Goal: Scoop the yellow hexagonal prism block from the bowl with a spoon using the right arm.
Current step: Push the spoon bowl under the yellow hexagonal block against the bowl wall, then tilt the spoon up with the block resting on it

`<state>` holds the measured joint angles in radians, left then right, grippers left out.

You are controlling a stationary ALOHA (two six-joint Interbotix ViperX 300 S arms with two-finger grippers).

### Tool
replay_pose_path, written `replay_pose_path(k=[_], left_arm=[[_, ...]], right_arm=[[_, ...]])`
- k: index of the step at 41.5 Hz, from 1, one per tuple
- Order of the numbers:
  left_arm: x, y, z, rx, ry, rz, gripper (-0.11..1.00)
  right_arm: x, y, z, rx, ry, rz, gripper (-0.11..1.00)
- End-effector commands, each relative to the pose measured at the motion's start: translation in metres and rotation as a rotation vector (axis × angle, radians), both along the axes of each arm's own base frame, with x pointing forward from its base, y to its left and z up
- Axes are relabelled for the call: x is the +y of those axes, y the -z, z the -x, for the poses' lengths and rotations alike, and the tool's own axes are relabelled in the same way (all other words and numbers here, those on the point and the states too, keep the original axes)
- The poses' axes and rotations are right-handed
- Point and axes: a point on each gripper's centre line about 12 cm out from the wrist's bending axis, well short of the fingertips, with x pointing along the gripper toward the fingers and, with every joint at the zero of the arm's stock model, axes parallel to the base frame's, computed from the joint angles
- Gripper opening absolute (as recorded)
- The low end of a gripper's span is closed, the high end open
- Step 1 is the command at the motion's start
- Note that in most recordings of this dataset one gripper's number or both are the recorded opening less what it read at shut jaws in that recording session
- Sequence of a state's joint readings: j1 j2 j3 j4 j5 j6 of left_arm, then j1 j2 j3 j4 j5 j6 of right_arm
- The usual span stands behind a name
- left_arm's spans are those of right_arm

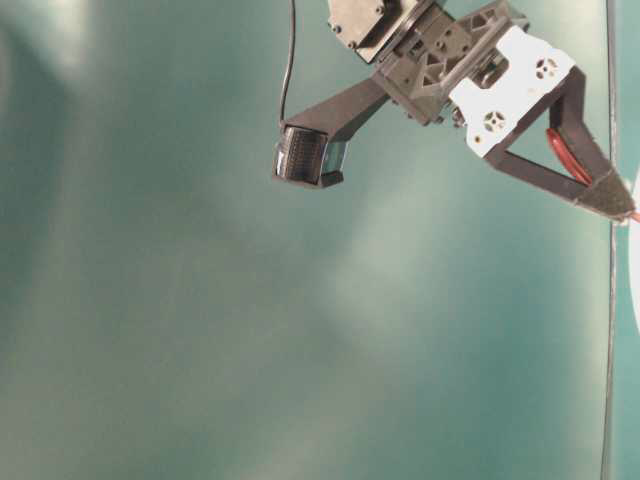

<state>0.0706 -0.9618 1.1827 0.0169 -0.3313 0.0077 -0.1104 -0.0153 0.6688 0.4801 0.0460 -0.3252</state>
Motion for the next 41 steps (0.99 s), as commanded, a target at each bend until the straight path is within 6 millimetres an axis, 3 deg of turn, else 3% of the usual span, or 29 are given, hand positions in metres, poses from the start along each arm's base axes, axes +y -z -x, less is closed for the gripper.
replay_pose_path(k=[1,21,41], left_arm=[[0.001,-0.003,-0.002,-0.008,-0.003,-0.002,0.03],[0.001,-0.003,-0.002,-0.009,-0.003,-0.002,0.03],[0.001,-0.003,-0.002,-0.009,-0.003,-0.002,0.03]], right_arm=[[0.001,-0.015,0.0,-0.057,0.005,0.012,0.24],[0.007,-0.003,0.007,-0.087,0.032,0.022,0.24],[0.018,0.013,-0.001,-0.07,0.024,0.019,0.24]])
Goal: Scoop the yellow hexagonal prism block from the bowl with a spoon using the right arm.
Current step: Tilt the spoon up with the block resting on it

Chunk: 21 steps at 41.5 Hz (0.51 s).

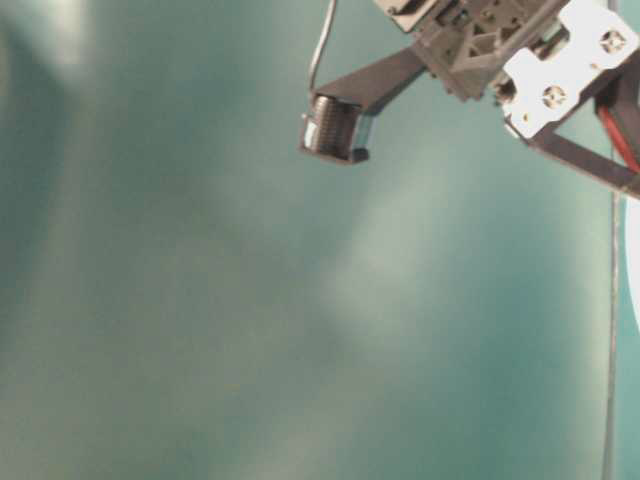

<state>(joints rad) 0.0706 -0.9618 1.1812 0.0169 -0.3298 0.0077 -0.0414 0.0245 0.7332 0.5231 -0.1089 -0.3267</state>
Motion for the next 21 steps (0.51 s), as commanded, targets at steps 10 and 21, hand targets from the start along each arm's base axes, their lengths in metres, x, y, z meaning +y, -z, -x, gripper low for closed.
replay_pose_path(k=[10,21], left_arm=[[0.0007,-0.003,-0.0019,-0.009,-0.003,-0.002,0.03],[0.0007,-0.003,-0.0019,-0.009,-0.003,-0.002,0.03]], right_arm=[[0.0001,-0.0091,-0.0044,-0.04,0.014,-0.002,0.24],[0.0001,-0.0086,-0.0039,-0.039,0.018,-0.007,0.24]])
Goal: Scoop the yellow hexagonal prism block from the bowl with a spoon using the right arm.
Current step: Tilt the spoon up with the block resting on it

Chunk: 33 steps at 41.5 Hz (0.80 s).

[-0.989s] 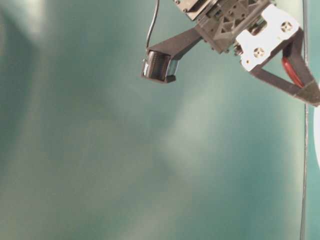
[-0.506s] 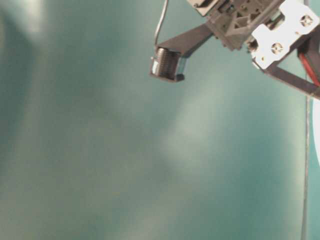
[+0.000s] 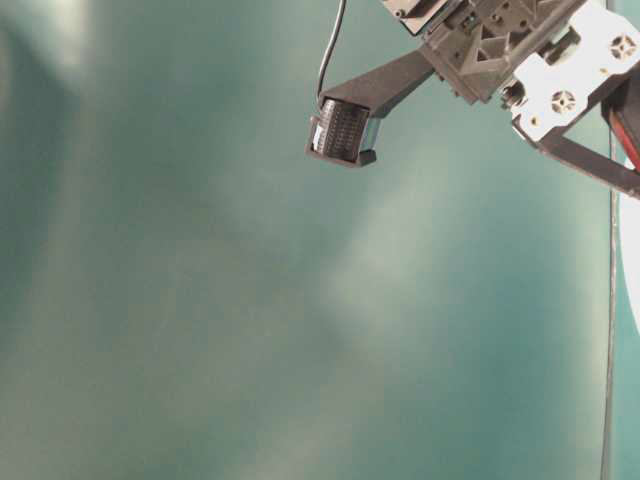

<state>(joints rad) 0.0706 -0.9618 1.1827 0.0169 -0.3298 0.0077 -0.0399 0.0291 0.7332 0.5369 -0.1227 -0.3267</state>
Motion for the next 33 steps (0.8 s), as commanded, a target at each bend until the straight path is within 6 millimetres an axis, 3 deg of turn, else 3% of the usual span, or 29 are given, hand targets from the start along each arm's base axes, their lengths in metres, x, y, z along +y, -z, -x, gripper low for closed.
replay_pose_path(k=[1,20,33], left_arm=[[0.001,-0.004,-0.002,-0.012,-0.003,-0.002,0.03],[0.001,-0.003,-0.002,-0.008,-0.003,-0.002,0.03],[0.001,-0.002,-0.002,-0.004,-0.003,-0.002,0.03]], right_arm=[[0.0,-0.009,-0.003,-0.033,0.005,-0.001,0.24],[0.001,-0.014,0.003,-0.065,0.032,-0.006,0.24],[0.0,-0.027,0.021,-0.148,0.092,-0.041,0.24]])
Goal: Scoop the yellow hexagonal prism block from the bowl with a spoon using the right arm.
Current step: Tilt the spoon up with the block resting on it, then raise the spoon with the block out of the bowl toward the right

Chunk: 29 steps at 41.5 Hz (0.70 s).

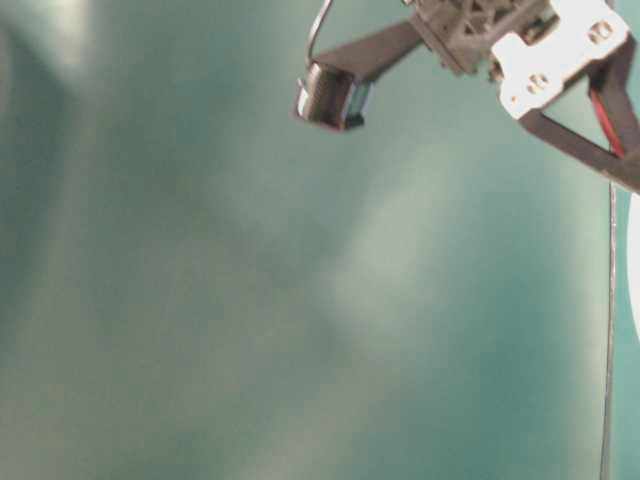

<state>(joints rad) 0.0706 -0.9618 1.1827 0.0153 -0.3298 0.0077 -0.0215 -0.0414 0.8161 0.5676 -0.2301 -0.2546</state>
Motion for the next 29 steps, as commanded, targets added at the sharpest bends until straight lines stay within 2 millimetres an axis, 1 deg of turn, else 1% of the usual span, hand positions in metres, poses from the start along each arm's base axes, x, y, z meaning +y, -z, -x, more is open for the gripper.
replay_pose_path(k=[1,6,23,29], left_arm=[[0.001,-0.002,-0.002,-0.004,-0.002,-0.003,0.03],[0.001,-0.002,-0.002,-0.004,-0.002,-0.003,0.03],[0.001,-0.003,-0.002,-0.006,-0.002,-0.003,0.03],[0.001,-0.003,-0.002,-0.006,-0.002,-0.003,0.03]], right_arm=[[0.001,-0.019,0.004,-0.065,0.009,-0.004,0.24],[0.001,-0.033,0.013,-0.103,0.013,-0.011,0.24],[0.005,-0.096,0.046,-0.258,-0.023,-0.017,0.24],[0.006,-0.115,0.053,-0.308,-0.036,-0.011,0.24]])
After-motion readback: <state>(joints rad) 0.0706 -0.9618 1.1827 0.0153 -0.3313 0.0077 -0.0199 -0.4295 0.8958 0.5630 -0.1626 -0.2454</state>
